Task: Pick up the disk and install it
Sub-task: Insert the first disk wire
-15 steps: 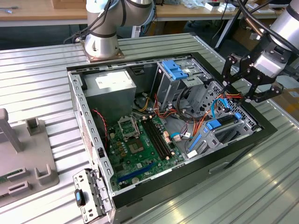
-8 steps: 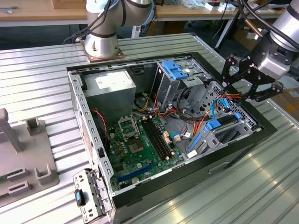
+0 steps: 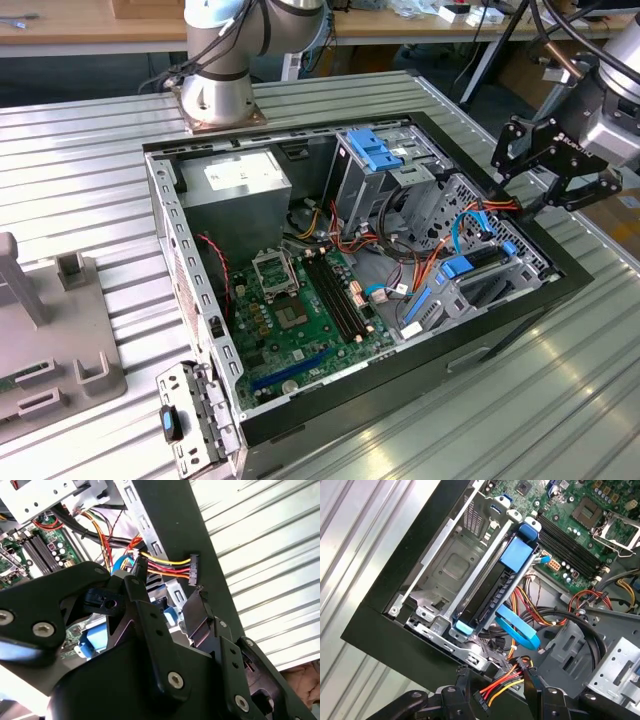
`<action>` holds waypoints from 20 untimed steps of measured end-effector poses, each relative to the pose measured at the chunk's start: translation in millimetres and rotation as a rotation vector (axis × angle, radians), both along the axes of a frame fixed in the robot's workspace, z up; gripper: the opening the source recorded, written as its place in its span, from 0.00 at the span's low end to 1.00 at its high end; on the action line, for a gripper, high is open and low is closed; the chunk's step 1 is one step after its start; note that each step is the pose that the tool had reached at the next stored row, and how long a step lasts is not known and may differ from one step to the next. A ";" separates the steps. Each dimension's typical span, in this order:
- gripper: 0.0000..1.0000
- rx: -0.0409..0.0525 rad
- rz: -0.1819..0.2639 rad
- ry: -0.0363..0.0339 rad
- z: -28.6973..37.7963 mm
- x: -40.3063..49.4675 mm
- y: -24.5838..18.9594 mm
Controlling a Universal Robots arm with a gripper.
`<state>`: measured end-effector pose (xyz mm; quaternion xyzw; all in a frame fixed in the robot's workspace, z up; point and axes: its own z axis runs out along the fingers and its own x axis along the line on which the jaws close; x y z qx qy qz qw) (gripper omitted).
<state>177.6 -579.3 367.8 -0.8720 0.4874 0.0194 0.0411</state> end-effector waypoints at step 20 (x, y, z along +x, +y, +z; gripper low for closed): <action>0.55 0.0006 0.201 0.0000 -0.7 9.7 -0.7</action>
